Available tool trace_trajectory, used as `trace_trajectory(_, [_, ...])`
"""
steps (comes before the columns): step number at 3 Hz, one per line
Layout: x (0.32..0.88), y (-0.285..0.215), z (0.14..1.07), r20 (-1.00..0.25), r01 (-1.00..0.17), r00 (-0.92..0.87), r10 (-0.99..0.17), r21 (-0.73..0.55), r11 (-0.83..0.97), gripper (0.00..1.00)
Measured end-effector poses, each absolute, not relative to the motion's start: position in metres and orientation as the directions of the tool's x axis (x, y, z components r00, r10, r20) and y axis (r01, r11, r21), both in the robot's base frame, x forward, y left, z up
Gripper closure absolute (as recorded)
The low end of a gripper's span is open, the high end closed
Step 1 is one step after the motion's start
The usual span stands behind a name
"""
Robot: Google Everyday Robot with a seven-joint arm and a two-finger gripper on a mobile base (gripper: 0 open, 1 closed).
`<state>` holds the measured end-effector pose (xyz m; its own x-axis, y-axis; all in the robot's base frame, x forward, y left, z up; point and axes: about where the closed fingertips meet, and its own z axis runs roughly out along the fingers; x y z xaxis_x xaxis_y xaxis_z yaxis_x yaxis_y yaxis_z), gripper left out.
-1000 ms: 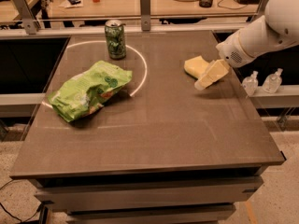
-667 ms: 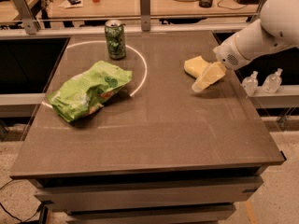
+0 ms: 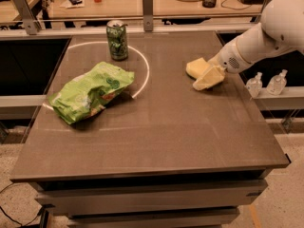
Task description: Pick sponge
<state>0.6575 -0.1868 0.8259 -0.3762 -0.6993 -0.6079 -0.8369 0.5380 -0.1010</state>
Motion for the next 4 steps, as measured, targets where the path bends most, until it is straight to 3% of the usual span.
trace_trajectory(2, [0.658,-0.193,0.846,-0.631,-0.822,-0.362,-0.686,-0.132,0.554,0.89])
trace_trajectory(3, [0.655,-0.198,0.888,-0.680,-0.798,-0.309,-0.665,-0.195,0.570,1.00])
trace_trajectory(4, [0.650,-0.198,0.929,-0.722,-0.785,-0.238,-0.650,-0.252,0.566,1.00])
